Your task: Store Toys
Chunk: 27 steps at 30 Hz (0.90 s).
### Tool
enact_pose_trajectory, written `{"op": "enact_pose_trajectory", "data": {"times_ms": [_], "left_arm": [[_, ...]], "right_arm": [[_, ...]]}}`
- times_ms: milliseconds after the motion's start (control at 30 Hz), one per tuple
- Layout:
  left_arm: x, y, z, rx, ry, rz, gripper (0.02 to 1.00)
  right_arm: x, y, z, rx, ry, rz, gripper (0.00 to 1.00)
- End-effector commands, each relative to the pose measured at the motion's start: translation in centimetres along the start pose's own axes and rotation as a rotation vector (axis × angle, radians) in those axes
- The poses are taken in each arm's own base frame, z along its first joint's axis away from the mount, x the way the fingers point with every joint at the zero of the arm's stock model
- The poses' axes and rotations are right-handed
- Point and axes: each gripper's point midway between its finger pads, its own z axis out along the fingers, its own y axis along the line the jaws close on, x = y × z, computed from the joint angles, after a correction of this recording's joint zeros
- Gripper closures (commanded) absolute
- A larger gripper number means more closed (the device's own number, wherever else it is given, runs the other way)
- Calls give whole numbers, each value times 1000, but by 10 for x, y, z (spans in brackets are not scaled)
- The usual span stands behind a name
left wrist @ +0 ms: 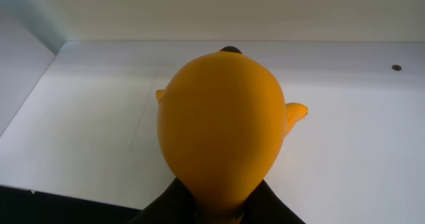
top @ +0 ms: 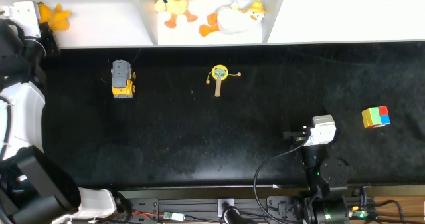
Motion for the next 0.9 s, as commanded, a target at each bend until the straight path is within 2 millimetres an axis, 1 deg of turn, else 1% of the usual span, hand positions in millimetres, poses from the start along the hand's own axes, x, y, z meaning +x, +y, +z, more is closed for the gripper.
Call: {"op": "enact_pose_trajectory", "data": {"times_ms": [33, 300, 433, 633, 833, 900], "left_arm": [[-7, 1, 6, -1, -16, 20, 807], [-3, -2, 18, 8, -23, 24, 781], [-6, -6, 22, 13, -40, 32, 763], [-11, -8, 23, 14, -59, 39, 750], [-12, -9, 23, 15, -61, 40, 735], [-13, -9, 23, 15, -64, 41, 695]], "right_arm": [[-4, 2, -1, -8, -13, 0, 7], [-4, 2, -1, -8, -13, 0, 7], [-4, 2, -1, -8, -13, 0, 7], [-4, 2, -1, -8, -13, 0, 5], [-4, 2, -1, -8, -13, 0, 5], [-3, 2, -1, -8, -13, 0, 5]]}}
